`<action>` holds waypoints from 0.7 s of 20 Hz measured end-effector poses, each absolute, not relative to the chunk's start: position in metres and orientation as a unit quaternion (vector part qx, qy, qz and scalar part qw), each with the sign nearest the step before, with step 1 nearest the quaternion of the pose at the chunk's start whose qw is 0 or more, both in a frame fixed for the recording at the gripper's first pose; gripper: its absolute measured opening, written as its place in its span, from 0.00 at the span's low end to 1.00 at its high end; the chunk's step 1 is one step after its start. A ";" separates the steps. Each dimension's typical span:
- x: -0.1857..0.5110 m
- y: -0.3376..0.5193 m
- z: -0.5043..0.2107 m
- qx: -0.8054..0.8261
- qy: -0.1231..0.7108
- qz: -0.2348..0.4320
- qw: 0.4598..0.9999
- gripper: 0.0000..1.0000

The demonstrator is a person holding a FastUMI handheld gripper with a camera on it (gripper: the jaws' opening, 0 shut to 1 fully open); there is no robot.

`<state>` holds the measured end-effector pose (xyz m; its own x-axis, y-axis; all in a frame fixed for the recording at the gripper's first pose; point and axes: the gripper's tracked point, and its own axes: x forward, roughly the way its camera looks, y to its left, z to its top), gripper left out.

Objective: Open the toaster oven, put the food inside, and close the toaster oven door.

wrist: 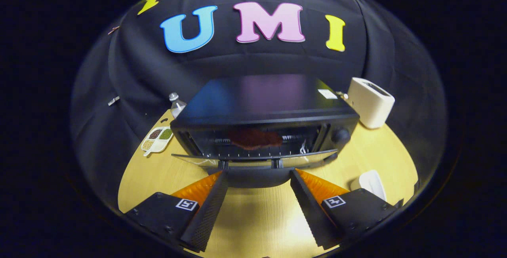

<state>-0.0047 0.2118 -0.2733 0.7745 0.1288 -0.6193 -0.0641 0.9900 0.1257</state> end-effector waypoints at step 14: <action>-0.006 0.172 -0.239 0.079 0.300 0.058 0.949 0.99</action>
<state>-0.0065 0.1717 -0.2390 0.8132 0.1571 -0.5604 -0.0620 0.9808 0.1849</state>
